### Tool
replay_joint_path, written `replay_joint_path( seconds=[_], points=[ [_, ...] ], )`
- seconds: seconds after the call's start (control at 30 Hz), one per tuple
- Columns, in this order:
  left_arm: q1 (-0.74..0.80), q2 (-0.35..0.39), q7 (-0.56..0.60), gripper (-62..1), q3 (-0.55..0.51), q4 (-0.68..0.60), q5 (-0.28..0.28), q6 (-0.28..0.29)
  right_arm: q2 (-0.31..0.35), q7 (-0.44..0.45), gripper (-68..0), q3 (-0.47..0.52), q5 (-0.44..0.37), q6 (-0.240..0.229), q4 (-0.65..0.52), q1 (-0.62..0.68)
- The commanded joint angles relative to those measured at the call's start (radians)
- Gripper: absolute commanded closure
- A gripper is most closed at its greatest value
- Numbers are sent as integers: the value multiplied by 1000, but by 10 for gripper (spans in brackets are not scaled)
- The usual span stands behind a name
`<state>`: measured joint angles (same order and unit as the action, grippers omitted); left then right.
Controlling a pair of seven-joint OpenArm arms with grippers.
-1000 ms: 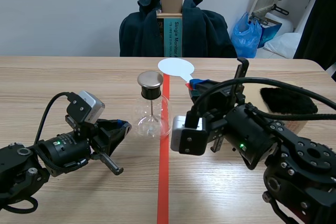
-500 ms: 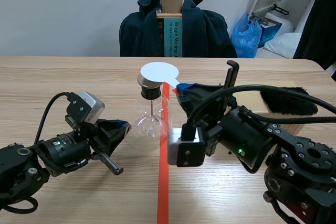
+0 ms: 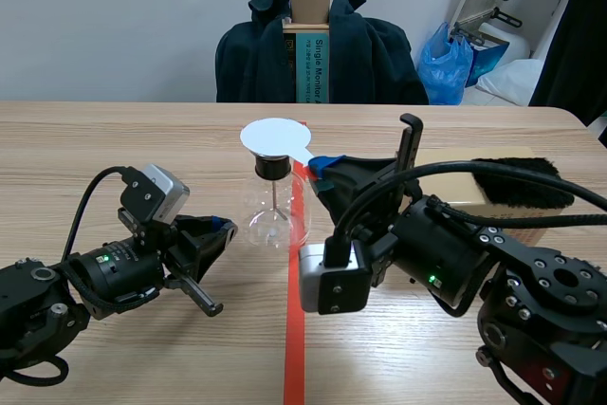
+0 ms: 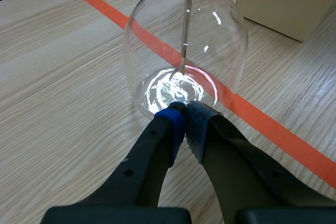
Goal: Do the electroscope experiment.
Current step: 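Move the plate toward and away from the electroscope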
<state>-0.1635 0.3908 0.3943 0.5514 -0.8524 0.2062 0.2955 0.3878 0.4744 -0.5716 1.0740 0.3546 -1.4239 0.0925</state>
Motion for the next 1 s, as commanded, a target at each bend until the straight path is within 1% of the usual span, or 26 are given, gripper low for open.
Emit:
replay_joint_path(
  seconds=[0.0,0.2,0.33,0.53,0.73,0.97],
  points=[
    [-8,3,13,-32,-7,-18,6,2,0,4,-8,8,-4,11,-21,-12],
    [-8,3,14,-32,-7,-18,6,2,0,0,-8,8,-4,11,-21,-13],
    [-8,3,13,-32,-7,-18,6,2,-6,-27,-8,8,-4,11,-21,-24],
    [-8,3,14,-32,-7,-18,6,2,-31,-140,-8,8,-5,11,-20,-40],
    [-8,3,14,-32,-7,-18,6,2,-31,-259,-8,10,-7,11,-20,-43],
    [-8,3,14,-32,-7,-18,6,2,-31,-363,-8,10,-8,10,-19,-43]
  ],
)
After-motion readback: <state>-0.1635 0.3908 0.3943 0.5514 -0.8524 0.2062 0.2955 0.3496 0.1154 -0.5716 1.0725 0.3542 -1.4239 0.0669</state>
